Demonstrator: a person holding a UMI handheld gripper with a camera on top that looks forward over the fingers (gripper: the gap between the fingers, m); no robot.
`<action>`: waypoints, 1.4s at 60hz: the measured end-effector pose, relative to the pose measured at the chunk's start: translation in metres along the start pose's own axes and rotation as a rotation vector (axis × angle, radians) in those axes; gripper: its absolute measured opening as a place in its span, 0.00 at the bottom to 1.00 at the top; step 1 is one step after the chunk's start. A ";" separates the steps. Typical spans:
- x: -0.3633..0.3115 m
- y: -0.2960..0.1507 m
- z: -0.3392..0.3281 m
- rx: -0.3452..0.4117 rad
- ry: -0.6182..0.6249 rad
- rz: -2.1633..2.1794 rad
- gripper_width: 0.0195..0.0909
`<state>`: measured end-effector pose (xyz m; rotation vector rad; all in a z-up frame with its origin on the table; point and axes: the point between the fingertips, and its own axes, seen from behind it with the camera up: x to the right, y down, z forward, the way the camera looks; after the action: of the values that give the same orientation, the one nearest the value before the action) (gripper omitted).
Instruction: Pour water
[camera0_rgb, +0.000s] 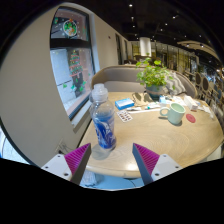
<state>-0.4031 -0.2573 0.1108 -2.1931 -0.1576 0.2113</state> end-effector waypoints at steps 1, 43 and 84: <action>-0.003 -0.004 0.009 0.013 -0.003 0.001 0.93; -0.016 -0.076 0.122 0.186 0.021 0.017 0.23; 0.147 -0.291 0.109 0.327 -0.556 1.202 0.23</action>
<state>-0.2924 0.0272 0.2688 -1.5893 0.8536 1.3886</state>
